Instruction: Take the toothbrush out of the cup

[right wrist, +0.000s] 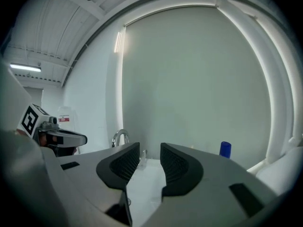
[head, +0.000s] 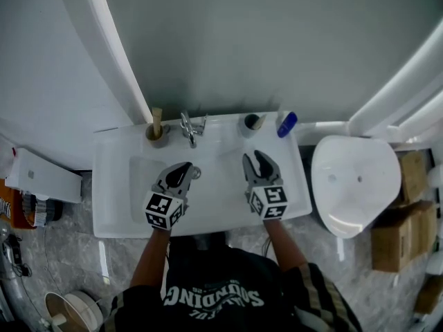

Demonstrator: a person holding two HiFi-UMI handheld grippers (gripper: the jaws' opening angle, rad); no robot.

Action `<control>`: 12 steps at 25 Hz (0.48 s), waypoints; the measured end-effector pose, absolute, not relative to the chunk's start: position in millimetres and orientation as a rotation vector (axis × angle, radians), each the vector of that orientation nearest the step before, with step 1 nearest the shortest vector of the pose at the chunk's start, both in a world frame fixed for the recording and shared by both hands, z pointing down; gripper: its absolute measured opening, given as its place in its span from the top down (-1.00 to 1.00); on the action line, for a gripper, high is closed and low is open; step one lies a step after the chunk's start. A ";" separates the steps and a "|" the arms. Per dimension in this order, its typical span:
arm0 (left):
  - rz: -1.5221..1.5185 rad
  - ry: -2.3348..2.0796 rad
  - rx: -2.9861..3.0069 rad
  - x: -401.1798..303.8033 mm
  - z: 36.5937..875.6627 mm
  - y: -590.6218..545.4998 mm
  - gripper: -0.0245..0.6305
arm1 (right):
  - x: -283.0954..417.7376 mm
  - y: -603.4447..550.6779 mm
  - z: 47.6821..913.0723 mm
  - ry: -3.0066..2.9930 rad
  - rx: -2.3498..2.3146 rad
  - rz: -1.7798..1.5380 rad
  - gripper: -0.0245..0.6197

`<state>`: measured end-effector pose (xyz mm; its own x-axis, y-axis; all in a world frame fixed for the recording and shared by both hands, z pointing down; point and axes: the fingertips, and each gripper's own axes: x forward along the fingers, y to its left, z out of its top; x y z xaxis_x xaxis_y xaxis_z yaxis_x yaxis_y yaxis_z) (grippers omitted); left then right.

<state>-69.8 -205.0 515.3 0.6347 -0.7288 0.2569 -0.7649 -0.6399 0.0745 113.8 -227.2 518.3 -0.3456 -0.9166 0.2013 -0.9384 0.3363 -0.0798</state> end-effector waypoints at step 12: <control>0.314 -1.219 2.651 -65.5 523.9 -200.2 0.93 | 148.9 -255.5 548.3 -2.340 1.788 0.296 0.48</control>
<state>-65.5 -200.2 523.9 0.6360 -0.7206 0.2762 -0.7644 -0.6373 0.0976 148.9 -255.5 548.3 -0.2600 -0.9293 0.2625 -0.9653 0.2566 -0.0475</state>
